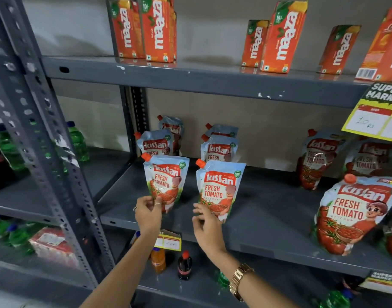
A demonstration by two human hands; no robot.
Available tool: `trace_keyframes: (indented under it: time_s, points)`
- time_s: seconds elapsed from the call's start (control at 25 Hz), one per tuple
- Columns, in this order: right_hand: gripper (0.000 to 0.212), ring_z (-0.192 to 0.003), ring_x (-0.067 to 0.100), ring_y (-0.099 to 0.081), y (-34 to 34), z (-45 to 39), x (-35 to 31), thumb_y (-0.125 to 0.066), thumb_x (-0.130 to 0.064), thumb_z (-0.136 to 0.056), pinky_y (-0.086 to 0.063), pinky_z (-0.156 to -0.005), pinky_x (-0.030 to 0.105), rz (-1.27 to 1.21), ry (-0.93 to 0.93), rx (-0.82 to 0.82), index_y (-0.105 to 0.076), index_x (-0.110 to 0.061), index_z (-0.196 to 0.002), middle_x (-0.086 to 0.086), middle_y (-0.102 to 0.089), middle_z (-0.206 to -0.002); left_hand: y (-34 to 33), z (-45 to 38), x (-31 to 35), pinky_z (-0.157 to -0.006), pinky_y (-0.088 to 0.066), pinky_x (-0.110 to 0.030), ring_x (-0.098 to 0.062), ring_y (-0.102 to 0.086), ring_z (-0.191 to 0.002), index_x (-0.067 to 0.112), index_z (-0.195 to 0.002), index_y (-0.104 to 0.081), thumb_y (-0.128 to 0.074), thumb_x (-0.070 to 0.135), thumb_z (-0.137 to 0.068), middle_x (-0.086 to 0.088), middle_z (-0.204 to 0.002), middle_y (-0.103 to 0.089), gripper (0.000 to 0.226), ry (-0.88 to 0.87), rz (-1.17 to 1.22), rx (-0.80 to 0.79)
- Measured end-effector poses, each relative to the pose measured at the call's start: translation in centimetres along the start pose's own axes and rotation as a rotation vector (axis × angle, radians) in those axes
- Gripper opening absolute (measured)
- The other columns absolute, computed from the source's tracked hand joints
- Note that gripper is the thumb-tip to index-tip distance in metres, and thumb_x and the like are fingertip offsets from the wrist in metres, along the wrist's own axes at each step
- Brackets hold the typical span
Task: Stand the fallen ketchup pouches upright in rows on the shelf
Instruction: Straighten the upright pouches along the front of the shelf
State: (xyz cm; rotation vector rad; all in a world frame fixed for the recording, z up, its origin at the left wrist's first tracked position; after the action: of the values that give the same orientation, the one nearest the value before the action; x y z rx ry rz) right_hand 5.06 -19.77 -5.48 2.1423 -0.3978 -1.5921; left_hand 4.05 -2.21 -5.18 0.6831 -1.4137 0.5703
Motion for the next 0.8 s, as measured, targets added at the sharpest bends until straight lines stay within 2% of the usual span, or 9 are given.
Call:
trace_keyframes:
  time_s: [0.12, 0.24, 0.32, 0.48, 0.6, 0.8]
  points:
    - [0.052, -0.113, 0.012, -0.056, -2.5, -1.2, -0.3, -0.053, -0.010, -0.089, -0.046, -0.098, 0.027, -0.074, -0.116, -0.118, -0.038, -0.017, -0.138, 0.001, -0.051, -0.137, 0.7, -1.8, -0.6, -0.096, -0.041, -0.034, -0.026, -0.051, -0.119, 0.005, -0.129, -0.045, -0.058, 0.023, -0.088, -0.014, -0.129, -0.054, 0.047, 0.023, -0.036, -0.105]
    - [0.069, -0.127, 0.019, -0.047, -4.1, -2.7, -0.7, -0.058, -0.010, -0.087, -0.043, -0.105, 0.037, -0.168, -0.232, -0.173, -0.023, -0.016, -0.145, 0.005, -0.039, -0.147, 0.5, -2.8, -0.7, -0.105, -0.037, -0.036, -0.027, -0.044, -0.130, 0.013, -0.138, -0.038, -0.057, 0.027, -0.088, -0.011, -0.143, -0.046, 0.056, 0.049, 0.002, -0.229]
    - [0.071, -0.130, 0.021, -0.045, -4.8, -3.6, -1.1, -0.059, -0.009, -0.086, -0.042, -0.106, 0.041, -0.185, -0.252, -0.216, -0.021, -0.018, -0.146, 0.008, -0.040, -0.147, 0.1, -3.0, -0.7, -0.106, -0.038, -0.039, -0.028, -0.045, -0.130, 0.015, -0.138, -0.039, -0.056, 0.027, -0.089, -0.010, -0.143, -0.047, 0.054, 0.039, -0.007, -0.265]
    - [0.068, -0.127, 0.020, -0.049, -6.0, -3.9, -1.8, -0.057, -0.007, -0.087, -0.042, -0.106, 0.037, -0.127, -0.222, -0.265, -0.023, -0.019, -0.145, 0.011, -0.049, -0.141, 0.4, -3.9, -0.7, -0.101, -0.041, -0.035, -0.028, -0.051, -0.124, 0.014, -0.132, -0.046, -0.055, 0.024, -0.090, -0.012, -0.136, -0.054, 0.045, 0.017, -0.018, -0.271]
    - [0.070, -0.131, 0.020, -0.045, -7.0, -4.2, -2.1, -0.056, -0.010, -0.087, -0.039, -0.109, 0.037, -0.067, -0.188, -0.316, -0.021, -0.022, -0.146, 0.009, -0.045, -0.144, 1.3, -5.5, -0.8, -0.095, -0.040, -0.032, -0.028, -0.050, -0.123, 0.012, -0.130, -0.047, -0.055, 0.022, -0.090, -0.012, -0.135, -0.054, 0.042, 0.030, -0.026, -0.300]
    - [0.073, -0.133, 0.021, -0.041, -8.4, -5.3, -2.7, -0.056, -0.013, -0.087, -0.038, -0.110, 0.040, -0.021, -0.170, -0.396, -0.016, -0.027, -0.146, 0.008, -0.044, -0.145, 2.4, -6.8, -1.3, -0.097, -0.041, -0.035, -0.028, -0.050, -0.122, 0.010, -0.125, -0.046, -0.057, 0.023, -0.089, -0.014, -0.134, -0.053, 0.040, 0.051, 0.000, -0.274]
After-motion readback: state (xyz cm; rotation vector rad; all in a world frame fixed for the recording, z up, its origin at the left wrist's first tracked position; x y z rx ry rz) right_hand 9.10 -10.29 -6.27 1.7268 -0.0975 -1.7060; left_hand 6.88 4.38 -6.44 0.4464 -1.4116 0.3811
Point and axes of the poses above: each hand's wrist, its own z-axis away from the middle knuckle, its own y-axis out of the back of the hand, x = y × z, the point moved 5 cm from there along -z, towards the middle knuckle
